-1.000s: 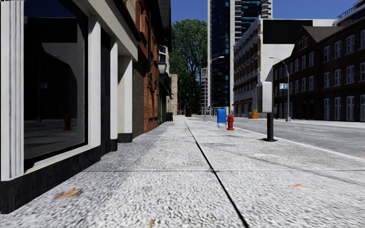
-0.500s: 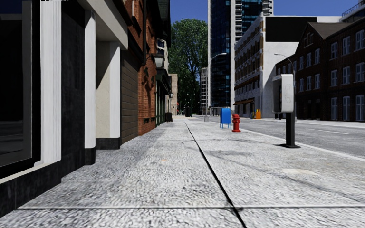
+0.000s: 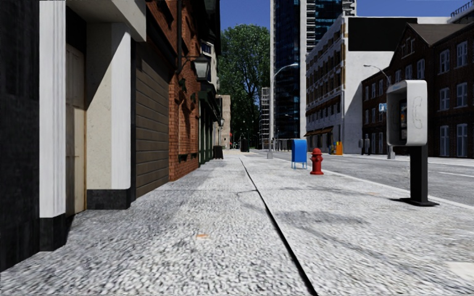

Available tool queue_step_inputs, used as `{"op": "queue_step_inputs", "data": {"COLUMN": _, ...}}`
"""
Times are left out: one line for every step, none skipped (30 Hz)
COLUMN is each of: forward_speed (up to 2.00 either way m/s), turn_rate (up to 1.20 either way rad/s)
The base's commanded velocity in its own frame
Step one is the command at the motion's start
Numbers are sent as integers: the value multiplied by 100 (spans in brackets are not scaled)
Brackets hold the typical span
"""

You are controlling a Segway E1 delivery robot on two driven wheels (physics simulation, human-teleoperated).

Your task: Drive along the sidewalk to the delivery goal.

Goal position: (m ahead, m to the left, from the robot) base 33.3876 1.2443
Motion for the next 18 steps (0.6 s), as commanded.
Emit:
{"op": "queue_step_inputs", "data": {"forward_speed": 200, "turn_rate": 0}}
{"op": "queue_step_inputs", "data": {"forward_speed": 200, "turn_rate": 0}}
{"op": "queue_step_inputs", "data": {"forward_speed": 200, "turn_rate": 0}}
{"op": "queue_step_inputs", "data": {"forward_speed": 200, "turn_rate": 0}}
{"op": "queue_step_inputs", "data": {"forward_speed": 200, "turn_rate": 0}}
{"op": "queue_step_inputs", "data": {"forward_speed": 200, "turn_rate": 0}}
{"op": "queue_step_inputs", "data": {"forward_speed": 200, "turn_rate": 0}}
{"op": "queue_step_inputs", "data": {"forward_speed": 200, "turn_rate": 0}}
{"op": "queue_step_inputs", "data": {"forward_speed": 200, "turn_rate": 0}}
{"op": "queue_step_inputs", "data": {"forward_speed": 200, "turn_rate": 0}}
{"op": "queue_step_inputs", "data": {"forward_speed": 200, "turn_rate": 0}}
{"op": "queue_step_inputs", "data": {"forward_speed": 200, "turn_rate": 0}}
{"op": "queue_step_inputs", "data": {"forward_speed": 200, "turn_rate": 0}}
{"op": "queue_step_inputs", "data": {"forward_speed": 200, "turn_rate": 0}}
{"op": "queue_step_inputs", "data": {"forward_speed": 200, "turn_rate": 0}}
{"op": "queue_step_inputs", "data": {"forward_speed": 200, "turn_rate": 0}}
{"op": "queue_step_inputs", "data": {"forward_speed": 200, "turn_rate": 0}}
{"op": "queue_step_inputs", "data": {"forward_speed": 200, "turn_rate": 0}}
